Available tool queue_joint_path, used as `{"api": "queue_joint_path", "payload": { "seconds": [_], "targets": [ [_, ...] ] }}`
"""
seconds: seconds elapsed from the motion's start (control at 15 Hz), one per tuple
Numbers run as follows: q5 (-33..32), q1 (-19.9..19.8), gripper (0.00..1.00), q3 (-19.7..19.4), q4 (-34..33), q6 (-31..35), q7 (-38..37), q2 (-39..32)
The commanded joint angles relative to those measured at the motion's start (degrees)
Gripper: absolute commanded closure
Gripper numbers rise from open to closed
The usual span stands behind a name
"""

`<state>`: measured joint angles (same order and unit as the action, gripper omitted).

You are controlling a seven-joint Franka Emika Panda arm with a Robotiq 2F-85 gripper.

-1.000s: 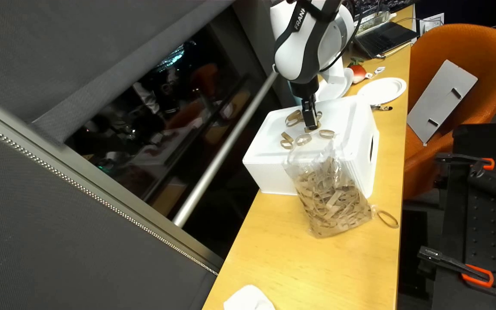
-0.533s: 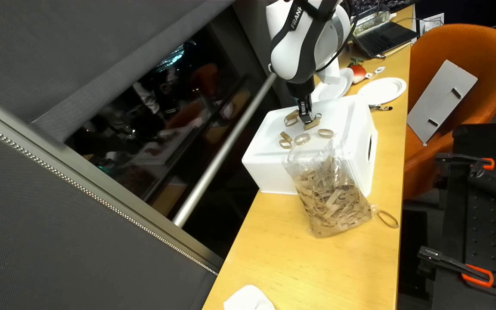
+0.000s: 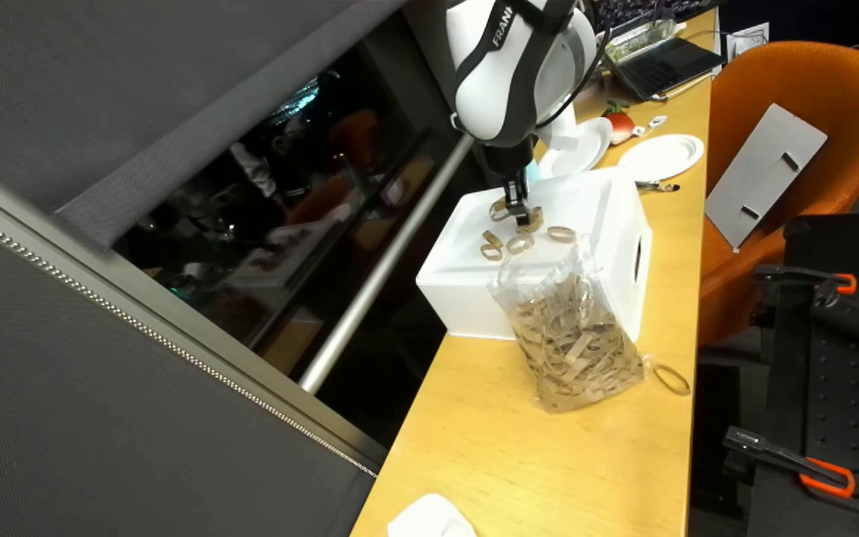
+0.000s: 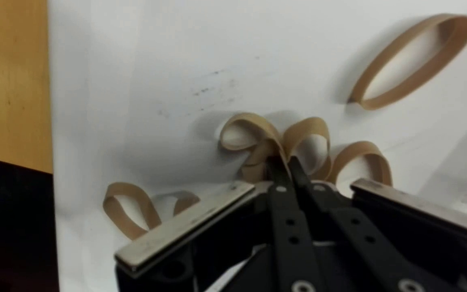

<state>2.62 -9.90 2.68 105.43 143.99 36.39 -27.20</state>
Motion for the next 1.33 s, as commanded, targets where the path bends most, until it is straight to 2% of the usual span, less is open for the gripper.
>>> {"api": "queue_joint_path", "payload": {
  "seconds": [0.0,0.33,0.6,0.73,1.27],
  "targets": [
    [-0.15,0.71,0.99,0.85,3.11,-3.03,-2.48,5.79],
    [2.40,2.25,0.99,2.38,7.21,-8.66,-3.49,14.53],
    [3.46,5.15,0.99,2.50,10.10,-14.60,-4.17,22.25],
    [4.05,6.56,0.99,2.14,10.02,-16.76,-3.82,23.85],
    [7.94,8.23,0.99,2.07,6.47,-17.66,-1.39,17.36]
  ]
}}
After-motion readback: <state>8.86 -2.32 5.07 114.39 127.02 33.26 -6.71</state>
